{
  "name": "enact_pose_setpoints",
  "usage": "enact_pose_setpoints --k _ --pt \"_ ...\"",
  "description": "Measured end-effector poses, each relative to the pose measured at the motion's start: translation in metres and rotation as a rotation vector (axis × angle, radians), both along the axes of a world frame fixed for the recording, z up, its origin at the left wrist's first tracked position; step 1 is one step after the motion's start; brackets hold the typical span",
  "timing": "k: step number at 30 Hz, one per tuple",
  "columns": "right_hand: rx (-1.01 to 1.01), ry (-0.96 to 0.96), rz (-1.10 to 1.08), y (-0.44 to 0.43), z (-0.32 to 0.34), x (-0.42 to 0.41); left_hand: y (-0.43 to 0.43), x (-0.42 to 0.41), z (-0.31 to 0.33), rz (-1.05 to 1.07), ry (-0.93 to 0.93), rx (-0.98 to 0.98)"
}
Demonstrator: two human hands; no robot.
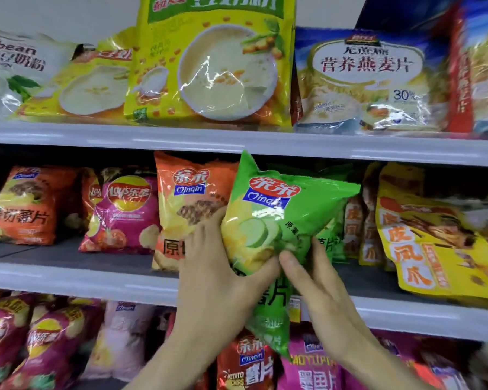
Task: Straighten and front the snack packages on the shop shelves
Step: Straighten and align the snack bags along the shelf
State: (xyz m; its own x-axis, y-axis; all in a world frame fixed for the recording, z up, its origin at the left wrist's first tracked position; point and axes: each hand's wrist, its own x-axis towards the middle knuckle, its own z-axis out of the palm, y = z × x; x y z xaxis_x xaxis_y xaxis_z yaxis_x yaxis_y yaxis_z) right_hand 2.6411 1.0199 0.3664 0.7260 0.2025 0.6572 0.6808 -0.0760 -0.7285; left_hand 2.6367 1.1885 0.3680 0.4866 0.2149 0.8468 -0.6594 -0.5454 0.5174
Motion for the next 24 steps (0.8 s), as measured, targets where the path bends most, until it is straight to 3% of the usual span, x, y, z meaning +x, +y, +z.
enact_pose_setpoints --k 6,9,12,19,24 --pt "0.137 0.324 0.085 -0.048 0.024 0.049 -0.031 0.016 0.014 -0.055 0.164 0.131" --pt "0.141 0.403 0.114 -0.065 0.037 0.072 -0.039 0.020 0.014 -0.204 0.310 0.110" --pt "0.144 0.307 0.075 -0.077 0.048 0.081 -0.045 0.020 0.014 -0.316 0.322 0.124" --pt "-0.022 -0.002 -0.166 -0.089 0.057 0.093 -0.057 0.035 0.023 -0.262 0.179 0.083" --pt "-0.118 -0.001 -0.212 -0.103 0.041 0.093 -0.055 0.043 0.010 -0.197 0.203 0.111"
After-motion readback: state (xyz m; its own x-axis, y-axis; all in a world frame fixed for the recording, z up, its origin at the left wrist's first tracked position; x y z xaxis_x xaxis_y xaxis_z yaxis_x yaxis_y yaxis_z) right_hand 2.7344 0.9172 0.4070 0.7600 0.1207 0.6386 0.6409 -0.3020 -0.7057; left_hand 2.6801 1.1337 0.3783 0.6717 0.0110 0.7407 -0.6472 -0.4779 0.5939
